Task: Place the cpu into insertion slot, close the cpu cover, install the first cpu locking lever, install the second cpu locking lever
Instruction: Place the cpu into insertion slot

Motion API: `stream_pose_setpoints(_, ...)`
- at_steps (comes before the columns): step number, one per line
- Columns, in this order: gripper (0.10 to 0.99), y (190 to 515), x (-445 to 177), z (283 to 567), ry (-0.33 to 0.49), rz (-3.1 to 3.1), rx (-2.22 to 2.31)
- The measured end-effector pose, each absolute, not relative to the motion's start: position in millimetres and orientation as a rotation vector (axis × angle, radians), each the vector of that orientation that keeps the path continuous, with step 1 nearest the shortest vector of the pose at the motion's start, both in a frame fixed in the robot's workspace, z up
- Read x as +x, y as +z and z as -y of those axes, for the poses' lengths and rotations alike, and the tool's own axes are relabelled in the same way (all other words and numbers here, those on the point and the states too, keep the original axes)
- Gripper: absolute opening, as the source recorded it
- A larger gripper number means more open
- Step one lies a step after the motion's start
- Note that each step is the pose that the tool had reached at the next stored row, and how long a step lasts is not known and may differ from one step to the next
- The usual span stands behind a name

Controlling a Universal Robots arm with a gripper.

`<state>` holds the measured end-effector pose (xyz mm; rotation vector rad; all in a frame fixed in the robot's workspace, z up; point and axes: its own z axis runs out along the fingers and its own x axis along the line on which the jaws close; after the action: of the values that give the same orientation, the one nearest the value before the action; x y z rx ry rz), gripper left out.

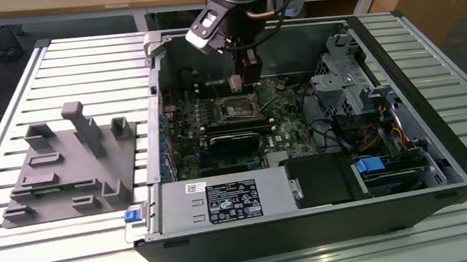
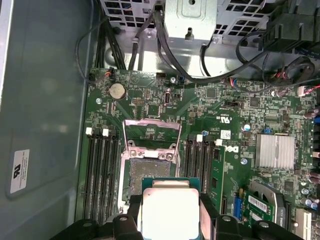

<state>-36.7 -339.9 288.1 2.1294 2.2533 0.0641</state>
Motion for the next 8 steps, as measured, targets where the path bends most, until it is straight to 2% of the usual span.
stream_pose_setpoints(8,0.541,284.8,-36.7,339.9,0.064,-2.253,2.129)
